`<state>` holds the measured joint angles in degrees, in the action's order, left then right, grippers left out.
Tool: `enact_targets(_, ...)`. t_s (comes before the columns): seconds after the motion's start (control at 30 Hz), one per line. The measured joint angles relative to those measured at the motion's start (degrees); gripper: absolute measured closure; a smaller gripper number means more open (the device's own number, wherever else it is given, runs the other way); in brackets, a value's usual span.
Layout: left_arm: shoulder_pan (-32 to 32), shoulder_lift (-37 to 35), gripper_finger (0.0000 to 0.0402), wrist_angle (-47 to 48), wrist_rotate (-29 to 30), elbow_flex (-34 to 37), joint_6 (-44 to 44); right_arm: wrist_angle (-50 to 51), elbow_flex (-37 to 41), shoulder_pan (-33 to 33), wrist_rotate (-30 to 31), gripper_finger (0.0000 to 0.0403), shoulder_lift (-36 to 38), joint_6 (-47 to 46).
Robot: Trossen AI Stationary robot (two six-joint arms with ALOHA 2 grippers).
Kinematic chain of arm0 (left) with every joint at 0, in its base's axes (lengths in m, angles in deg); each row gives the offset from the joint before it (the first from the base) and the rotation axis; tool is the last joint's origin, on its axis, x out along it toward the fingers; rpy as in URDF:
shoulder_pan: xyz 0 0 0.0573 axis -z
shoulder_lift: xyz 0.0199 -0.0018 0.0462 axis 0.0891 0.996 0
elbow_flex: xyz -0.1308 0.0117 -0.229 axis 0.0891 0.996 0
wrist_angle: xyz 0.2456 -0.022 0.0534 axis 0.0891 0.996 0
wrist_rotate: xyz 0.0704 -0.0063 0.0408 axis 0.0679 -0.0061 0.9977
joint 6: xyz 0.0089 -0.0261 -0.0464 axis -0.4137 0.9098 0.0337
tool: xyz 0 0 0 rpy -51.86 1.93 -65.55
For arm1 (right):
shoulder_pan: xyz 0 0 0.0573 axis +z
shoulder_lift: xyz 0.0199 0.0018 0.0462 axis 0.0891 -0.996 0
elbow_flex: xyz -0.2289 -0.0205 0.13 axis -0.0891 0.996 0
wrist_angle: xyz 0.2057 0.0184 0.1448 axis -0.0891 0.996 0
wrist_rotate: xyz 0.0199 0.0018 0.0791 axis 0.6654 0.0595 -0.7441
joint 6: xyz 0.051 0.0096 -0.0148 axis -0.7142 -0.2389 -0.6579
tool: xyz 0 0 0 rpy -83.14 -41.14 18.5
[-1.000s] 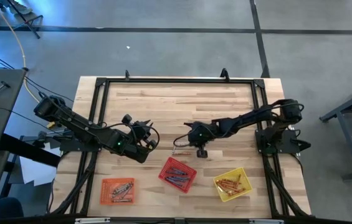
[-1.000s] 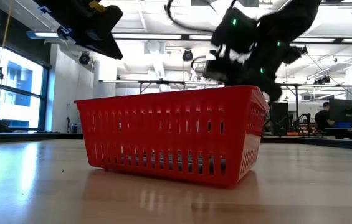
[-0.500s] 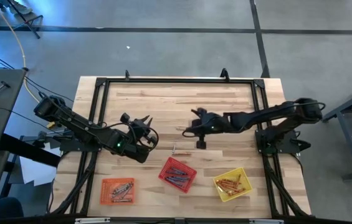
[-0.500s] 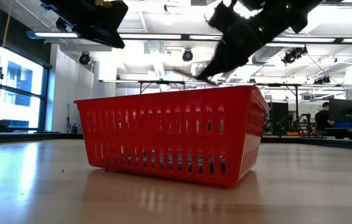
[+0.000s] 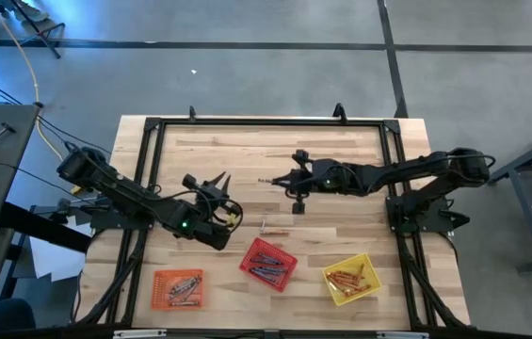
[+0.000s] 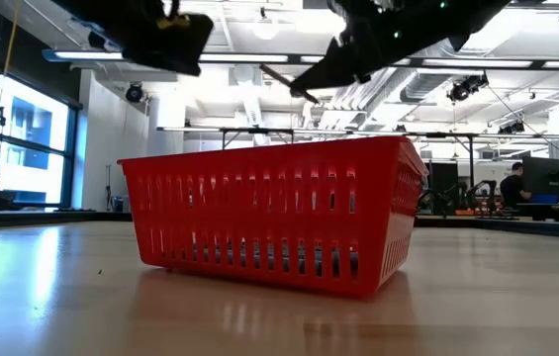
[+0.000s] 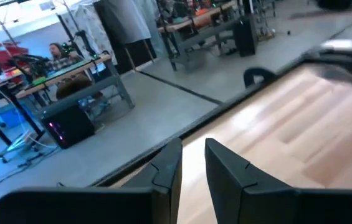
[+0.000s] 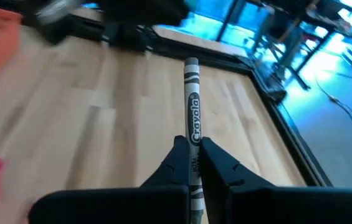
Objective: Sort crayons
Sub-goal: Put the gray crayon into the orange bin
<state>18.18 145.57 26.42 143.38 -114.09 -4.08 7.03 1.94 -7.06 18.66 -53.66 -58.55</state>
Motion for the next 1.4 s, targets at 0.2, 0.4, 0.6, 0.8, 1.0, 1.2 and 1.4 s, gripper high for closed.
enact_targets(0.2,-1.9,5.4,0.0342,-4.9,-7.1,0.0,-3.2,3.4,0.0,-5.2,2.7,0.0402,0.0,-2.0)
enact_targets(0.4,-4.0,6.6,0.0342,-16.4,-15.3,0.1,-21.2,9.9,0.0,-9.2,4.9,0.0402,0.0,-3.3)
enact_targets(0.6,-7.3,6.6,0.0342,-34.8,-31.0,0.2,-41.3,14.1,0.0,-10.9,4.6,0.0402,0.0,-3.8)
enact_targets(0.8,-12.4,6.6,0.0342,-62.8,-42.3,9.3,-49.4,18.2,0.0,-11.9,4.4,0.0402,0.0,-4.4)
enact_targets(1.0,-15.4,6.6,0.0342,-82.2,-43.9,19.1,-47.0,8.8,3.9,-12.9,0.4,0.0402,0.6,-5.5)
enact_targets(1.2,-15.8,6.6,0.0342,-93.0,-47.0,22.8,-47.0,-22.2,14.3,-13.5,-11.9,0.0402,1.1,-13.0)
enact_targets(1.4,-19.0,6.6,0.0342,-100.6,-58.6,23.3,-45.4,-41.4,20.5,-10.8,-12.1,0.0402,1.0,-20.5)
